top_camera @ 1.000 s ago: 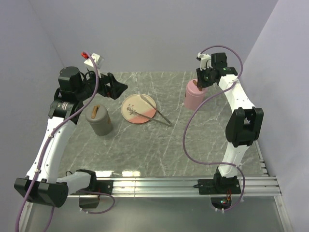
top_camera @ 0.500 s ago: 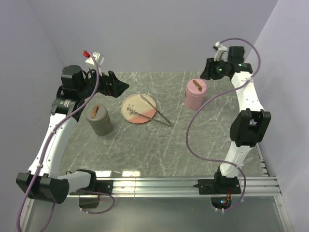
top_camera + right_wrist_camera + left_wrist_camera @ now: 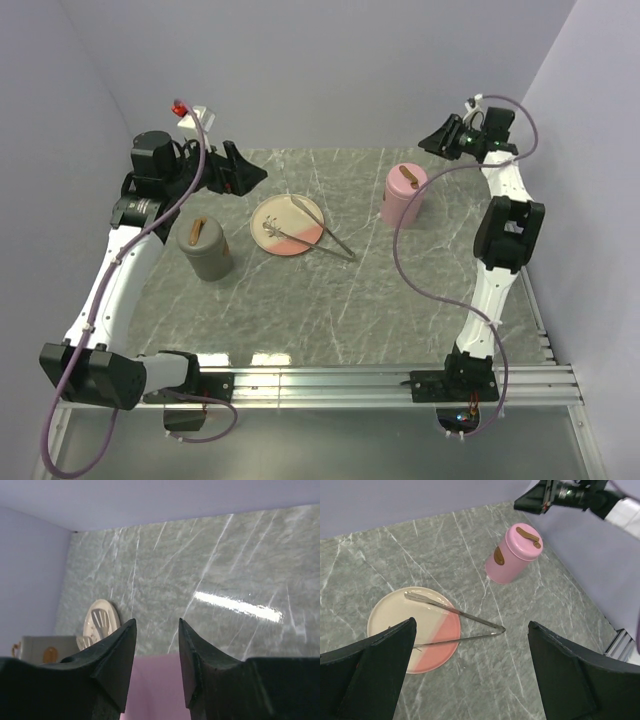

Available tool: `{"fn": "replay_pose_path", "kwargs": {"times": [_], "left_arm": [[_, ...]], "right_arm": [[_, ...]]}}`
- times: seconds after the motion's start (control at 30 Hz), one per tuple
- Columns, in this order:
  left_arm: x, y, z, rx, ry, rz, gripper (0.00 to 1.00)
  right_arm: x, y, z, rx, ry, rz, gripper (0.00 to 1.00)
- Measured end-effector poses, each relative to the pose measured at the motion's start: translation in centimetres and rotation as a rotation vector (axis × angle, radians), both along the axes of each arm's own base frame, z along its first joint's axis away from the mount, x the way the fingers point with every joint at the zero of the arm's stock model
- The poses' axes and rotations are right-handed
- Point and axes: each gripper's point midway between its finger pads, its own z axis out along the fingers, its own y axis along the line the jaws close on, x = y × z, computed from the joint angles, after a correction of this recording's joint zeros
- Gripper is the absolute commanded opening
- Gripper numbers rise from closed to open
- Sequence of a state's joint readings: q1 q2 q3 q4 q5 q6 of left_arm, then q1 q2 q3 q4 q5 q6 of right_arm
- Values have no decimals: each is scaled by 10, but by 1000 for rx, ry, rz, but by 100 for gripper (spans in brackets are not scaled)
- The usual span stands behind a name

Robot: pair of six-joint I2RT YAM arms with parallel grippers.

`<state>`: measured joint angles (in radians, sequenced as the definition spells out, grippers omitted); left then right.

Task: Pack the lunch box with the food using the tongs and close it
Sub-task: Close the box lid on the packing box, then move the packing box to the center of the board.

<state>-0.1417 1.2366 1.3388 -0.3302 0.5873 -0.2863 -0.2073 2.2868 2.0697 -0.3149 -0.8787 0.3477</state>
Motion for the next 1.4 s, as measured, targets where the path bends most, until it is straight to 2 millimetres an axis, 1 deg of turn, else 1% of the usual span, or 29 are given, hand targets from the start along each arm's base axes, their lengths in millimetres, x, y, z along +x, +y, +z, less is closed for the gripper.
{"fn": "replay_pose_path", "kwargs": {"times": [0.07,0.17,0.33,0.43,0.57,0.63,0.7,0.8,0.9,0.97,1.03,1.1,1.17,1.23,1.3,1.4], "left_arm": [[2,2,-1,-4,5,8,99],[4,5,-4,-11,14,19,99],[7,10,-18,-13,46,36,99],[9,16,-25,-18,64,55,99],[11,26,-33,-26,79,84,99],[11,32,-38,-33,94,103,98],[13,41,-39,-48,108,123,98],[17,60,-37,-83,121,164,98],[23,89,-33,-121,125,229,96],[27,111,-34,-151,136,273,93],[33,131,-40,-182,165,309,92],[38,145,-51,-208,207,333,91],[41,150,-62,-229,247,338,91],[39,148,-69,-245,275,325,91],[38,146,-71,-249,280,313,91],[37,144,-70,-248,278,302,91]], "right_arm": [[9,2,-23,61,37,0,45],[6,11,-50,125,110,8,43],[-4,28,-67,220,147,46,38],[-20,44,-90,277,215,75,38],[-44,60,-120,311,307,99,38],[-54,68,-128,318,339,112,37],[-66,76,-129,319,358,130,37],[-81,89,-119,312,348,174,36],[-94,101,-107,296,319,228,36],[-103,110,-103,280,306,273,36],[-113,120,-102,271,302,324,37],[-120,127,-103,270,308,360,38],[-124,133,-103,271,319,391,38],[-113,136,-98,268,306,416,38],[-100,138,-96,261,280,433,39],[-94,141,-97,266,271,447,39]]}}
